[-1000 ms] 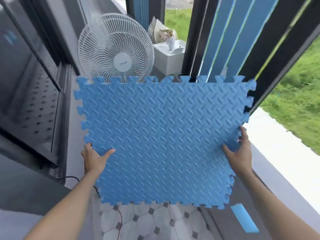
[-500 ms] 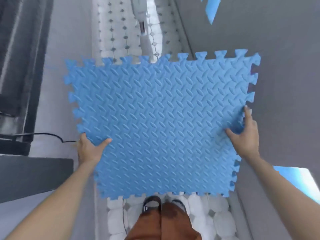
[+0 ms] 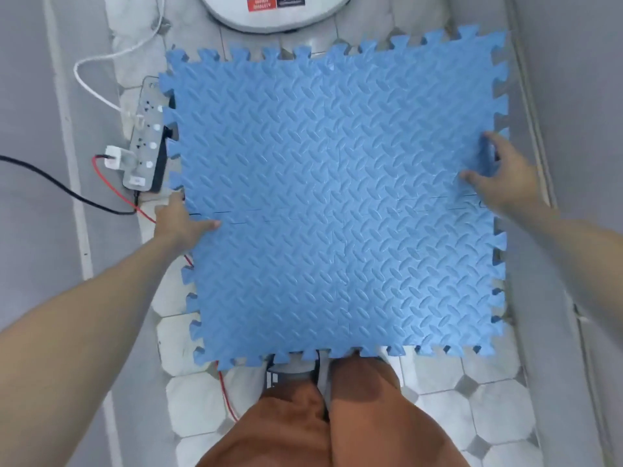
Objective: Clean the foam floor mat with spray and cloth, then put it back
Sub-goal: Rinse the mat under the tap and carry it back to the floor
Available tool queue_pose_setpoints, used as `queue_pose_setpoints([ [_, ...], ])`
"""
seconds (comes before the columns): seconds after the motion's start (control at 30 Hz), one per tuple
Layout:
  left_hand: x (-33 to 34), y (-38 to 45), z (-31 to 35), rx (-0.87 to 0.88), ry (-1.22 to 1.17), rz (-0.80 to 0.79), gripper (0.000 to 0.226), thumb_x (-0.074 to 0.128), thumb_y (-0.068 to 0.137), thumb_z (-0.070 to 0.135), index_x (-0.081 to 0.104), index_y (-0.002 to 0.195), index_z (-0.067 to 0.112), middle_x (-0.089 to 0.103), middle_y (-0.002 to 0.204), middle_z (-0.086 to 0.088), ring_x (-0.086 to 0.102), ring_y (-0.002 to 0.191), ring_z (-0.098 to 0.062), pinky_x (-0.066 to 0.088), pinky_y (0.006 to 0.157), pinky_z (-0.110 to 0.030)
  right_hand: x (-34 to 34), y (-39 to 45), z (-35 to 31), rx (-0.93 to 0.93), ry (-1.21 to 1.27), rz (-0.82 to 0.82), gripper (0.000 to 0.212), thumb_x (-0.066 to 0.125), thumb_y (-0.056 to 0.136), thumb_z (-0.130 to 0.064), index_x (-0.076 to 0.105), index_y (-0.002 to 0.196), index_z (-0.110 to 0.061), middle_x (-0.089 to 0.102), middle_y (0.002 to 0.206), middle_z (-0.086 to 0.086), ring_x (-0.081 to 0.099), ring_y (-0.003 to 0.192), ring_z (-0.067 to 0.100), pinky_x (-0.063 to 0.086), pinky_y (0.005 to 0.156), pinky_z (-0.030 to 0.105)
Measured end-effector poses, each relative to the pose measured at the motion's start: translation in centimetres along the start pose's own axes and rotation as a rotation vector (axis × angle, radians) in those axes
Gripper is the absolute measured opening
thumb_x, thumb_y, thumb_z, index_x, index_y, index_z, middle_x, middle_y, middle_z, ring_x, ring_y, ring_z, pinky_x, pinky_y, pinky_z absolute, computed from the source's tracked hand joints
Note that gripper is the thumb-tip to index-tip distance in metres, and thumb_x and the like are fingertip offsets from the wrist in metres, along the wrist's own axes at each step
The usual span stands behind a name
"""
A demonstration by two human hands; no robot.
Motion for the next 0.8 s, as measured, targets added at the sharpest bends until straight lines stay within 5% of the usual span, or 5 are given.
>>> queue_pose_setpoints([
  [0.07, 1.7, 1.8, -0.8, -0.021, 0.002, -0.002, 0.082, 0.084, 0.069, 0.03, 0.039, 0.136, 0.014, 0.042, 0.139, -0.017, 0.048, 0.122, -0.034, 0.042, 0.102, -0.044, 1.9, 1.5, 1.3, 0.045, 0.007, -0.019, 0.071, 0.072, 0.085, -0.03, 0.035, 0.146, -0.028, 0.045, 0.145, 0.01, 0.046, 0.128, 0.032, 0.038, 0.08, 0.03],
  [0.23, 4.3, 5.4, -0.9, 0.016, 0.044, -0.011, 0.075, 0.083, 0.072, 0.03, 0.043, 0.132, 0.011, 0.047, 0.138, -0.014, 0.048, 0.124, -0.032, 0.041, 0.102, -0.041, 4.8, 4.8, 2.8, 0.084, 0.01, -0.016, 0.068, 0.074, 0.084, -0.029, 0.04, 0.143, -0.026, 0.048, 0.14, 0.011, 0.05, 0.122, 0.03, 0.036, 0.079, 0.026],
  [0.43, 4.9, 6.7, -0.1, 0.035, 0.093, 0.029, 0.076, 0.079, 0.076, 0.033, 0.038, 0.135, 0.006, 0.039, 0.142, -0.019, 0.041, 0.13, -0.033, 0.037, 0.107, -0.043, 7.4, 6.5, 1.6, 0.044, -0.021, -0.089, 0.083, 0.078, 0.078, -0.029, 0.035, 0.147, -0.018, 0.047, 0.142, 0.017, 0.047, 0.129, 0.032, 0.037, 0.107, 0.038],
  [0.63, 5.2, -0.8, 3.7, 0.156, 0.289, -0.058, 0.077, 0.069, 0.086, 0.03, 0.027, 0.144, 0.003, 0.02, 0.148, -0.025, 0.032, 0.136, -0.038, 0.03, 0.109, -0.041, 7.8, -1.8, -1.2, -0.041, -0.178, -0.278, 0.085, 0.074, 0.081, -0.039, 0.03, 0.15, -0.016, 0.043, 0.148, 0.016, 0.033, 0.139, 0.034, 0.03, 0.113, 0.043],
  [0.8, 4.5, -11.5, 9.7, 0.267, 0.392, -0.209, 0.071, 0.063, 0.09, 0.031, 0.026, 0.147, 0.011, 0.016, 0.151, -0.018, 0.032, 0.135, -0.037, 0.033, 0.109, -0.046, 2.4, -12.3, -1.7, 0.127, -0.087, -0.341, 0.08, 0.064, 0.087, -0.047, 0.026, 0.152, -0.021, 0.04, 0.152, 0.009, 0.027, 0.143, 0.032, 0.035, 0.111, 0.048],
])
Point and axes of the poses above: each hand's wrist, its own y-axis towards the middle knuckle, its own x-axis out of the palm, z = x × y, the point moved 10 cm from there along y, towards the middle knuckle
